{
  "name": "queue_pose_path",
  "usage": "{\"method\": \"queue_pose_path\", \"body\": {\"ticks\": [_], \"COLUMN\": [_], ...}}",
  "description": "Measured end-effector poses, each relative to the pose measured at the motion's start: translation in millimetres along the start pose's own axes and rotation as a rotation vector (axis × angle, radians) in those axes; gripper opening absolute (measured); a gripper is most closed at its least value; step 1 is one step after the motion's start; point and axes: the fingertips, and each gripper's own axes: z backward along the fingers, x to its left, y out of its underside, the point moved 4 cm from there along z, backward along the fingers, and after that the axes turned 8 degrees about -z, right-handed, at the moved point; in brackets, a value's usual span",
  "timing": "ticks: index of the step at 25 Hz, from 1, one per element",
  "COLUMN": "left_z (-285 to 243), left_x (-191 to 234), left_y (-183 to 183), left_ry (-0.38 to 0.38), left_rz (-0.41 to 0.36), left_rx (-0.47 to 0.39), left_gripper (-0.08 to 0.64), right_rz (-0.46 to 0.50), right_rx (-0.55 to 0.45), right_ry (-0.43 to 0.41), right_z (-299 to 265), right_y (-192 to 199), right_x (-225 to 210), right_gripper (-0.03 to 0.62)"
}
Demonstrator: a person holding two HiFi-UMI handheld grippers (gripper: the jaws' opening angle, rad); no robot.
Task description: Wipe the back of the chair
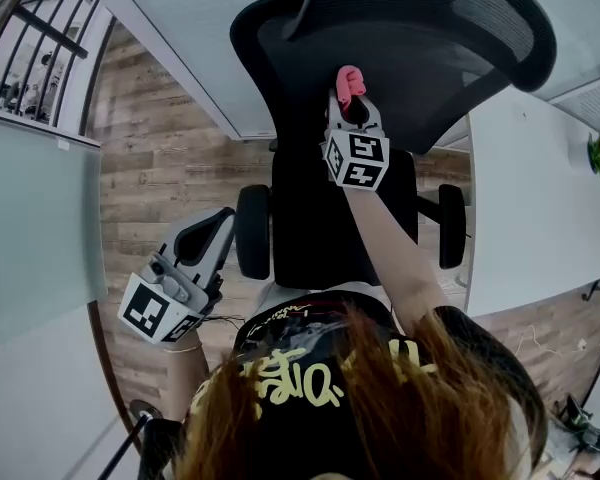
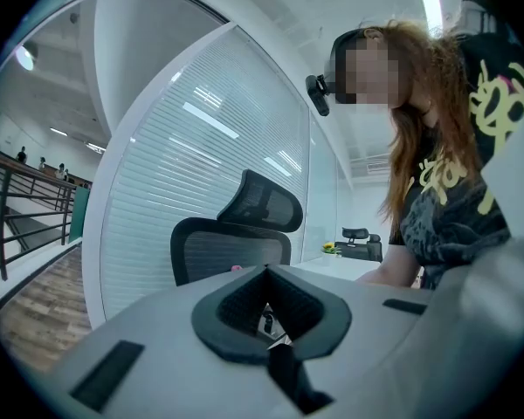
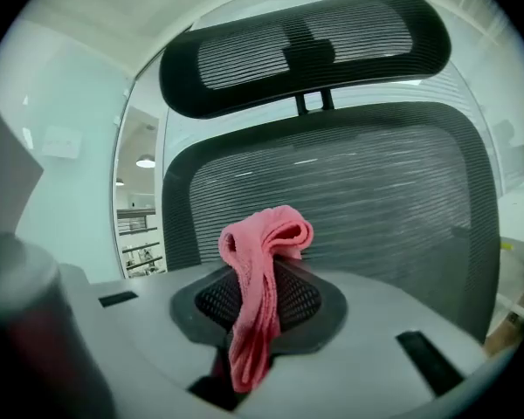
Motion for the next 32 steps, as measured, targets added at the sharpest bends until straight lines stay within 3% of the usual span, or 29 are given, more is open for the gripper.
{"method": "queue_pose_path", "body": {"ticks": [15,20,26,32], "left_z": [31,33,32,22], "left_x": [34,38,37,32], "left_y": [12,17,20,16], "left_ry": [-0.018,-0.027,-0.036,-0.024], "left_rz": [0.025,0.031,0.036,0.033], "left_rx": [0.020,0.020,0.019,0.005], "left_gripper": [-0.008,-0.008,-0.008,-0.008], "right_rz": [0.032,0.034,0.079,0.080], "right_rx": [0.032,0.053,0.099,0.065], "right_ry": [-0.156,-0.204,-0.318,-0.389], "right_z": [-28,-32,-29,-4], "right_y": [22,30,39,19], "right_x": [95,112,138,143], "right_gripper": [0.067,0.067,0.067,0.067]}}
